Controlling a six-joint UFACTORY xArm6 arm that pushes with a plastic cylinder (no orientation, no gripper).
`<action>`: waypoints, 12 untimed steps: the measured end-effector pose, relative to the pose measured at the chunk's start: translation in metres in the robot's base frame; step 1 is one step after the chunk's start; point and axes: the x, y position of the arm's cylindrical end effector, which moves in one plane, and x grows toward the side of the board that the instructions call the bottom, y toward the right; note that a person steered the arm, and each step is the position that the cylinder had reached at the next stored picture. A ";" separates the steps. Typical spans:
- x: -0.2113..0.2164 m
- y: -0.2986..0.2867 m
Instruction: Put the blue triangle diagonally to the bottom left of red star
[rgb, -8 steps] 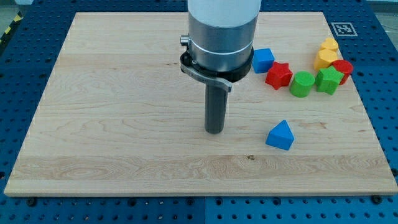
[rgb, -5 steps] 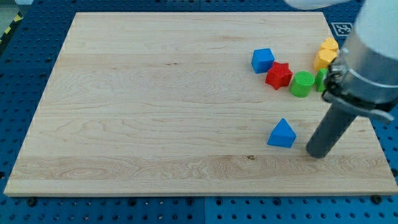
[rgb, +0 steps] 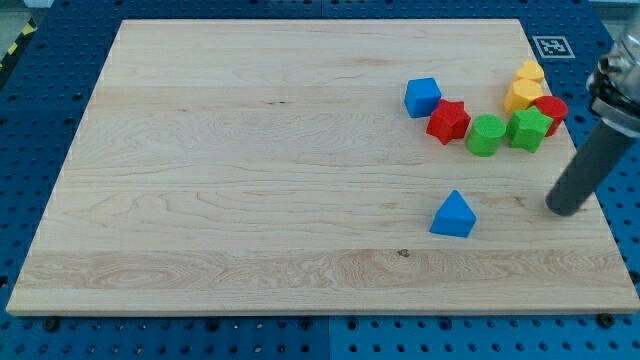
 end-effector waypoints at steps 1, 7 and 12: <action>0.010 -0.033; 0.029 -0.160; 0.017 -0.171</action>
